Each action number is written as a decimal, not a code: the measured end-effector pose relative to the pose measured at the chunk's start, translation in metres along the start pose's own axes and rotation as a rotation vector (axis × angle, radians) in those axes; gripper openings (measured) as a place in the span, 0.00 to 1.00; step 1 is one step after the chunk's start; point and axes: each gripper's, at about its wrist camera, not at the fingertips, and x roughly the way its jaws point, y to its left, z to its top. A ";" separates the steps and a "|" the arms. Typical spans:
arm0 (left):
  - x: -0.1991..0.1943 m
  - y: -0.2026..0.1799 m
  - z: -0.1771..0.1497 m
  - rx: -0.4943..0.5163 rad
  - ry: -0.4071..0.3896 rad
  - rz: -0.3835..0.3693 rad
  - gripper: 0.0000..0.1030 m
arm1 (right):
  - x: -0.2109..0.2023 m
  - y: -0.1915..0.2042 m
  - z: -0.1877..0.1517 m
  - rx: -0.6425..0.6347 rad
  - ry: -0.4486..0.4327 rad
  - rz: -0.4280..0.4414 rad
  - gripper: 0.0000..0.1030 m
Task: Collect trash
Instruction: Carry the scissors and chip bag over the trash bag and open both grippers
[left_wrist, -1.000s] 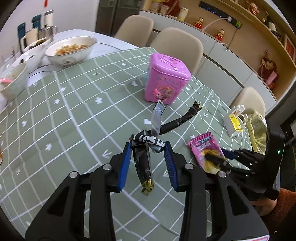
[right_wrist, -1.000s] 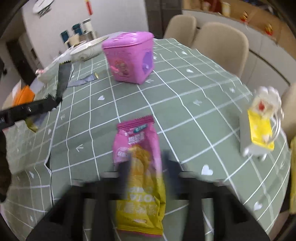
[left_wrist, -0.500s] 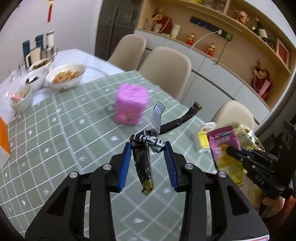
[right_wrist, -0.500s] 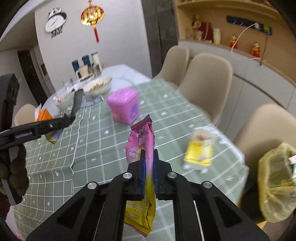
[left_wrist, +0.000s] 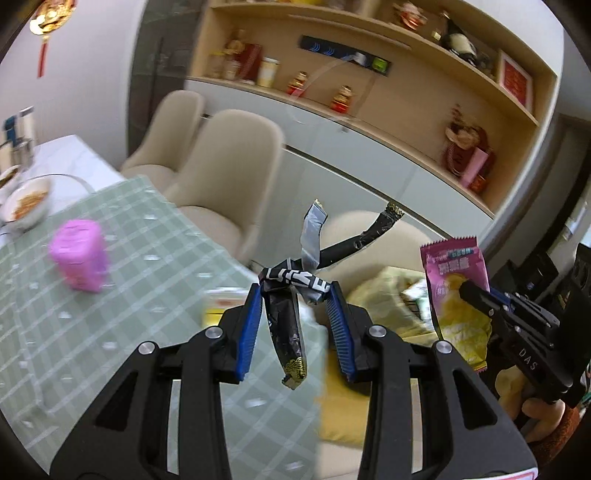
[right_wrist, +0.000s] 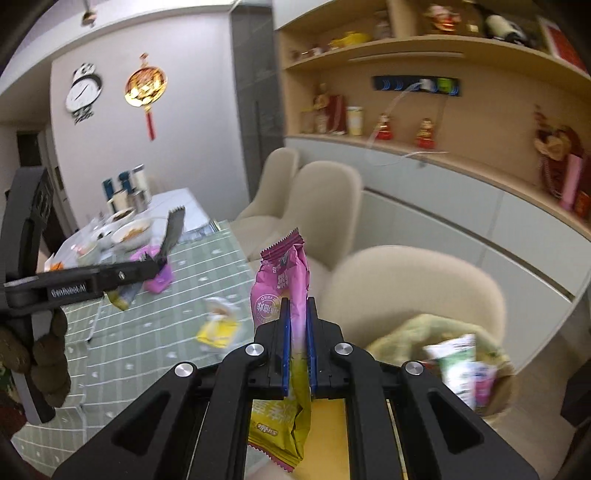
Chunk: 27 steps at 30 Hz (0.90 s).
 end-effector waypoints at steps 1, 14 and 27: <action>0.008 -0.013 0.001 0.007 0.005 -0.010 0.33 | -0.004 -0.020 -0.001 0.010 -0.007 -0.013 0.09; 0.108 -0.155 -0.008 0.079 0.060 -0.056 0.34 | -0.020 -0.190 -0.011 0.094 -0.021 -0.124 0.09; 0.219 -0.202 -0.027 0.094 0.252 -0.135 0.34 | -0.016 -0.246 -0.028 0.176 0.002 -0.172 0.09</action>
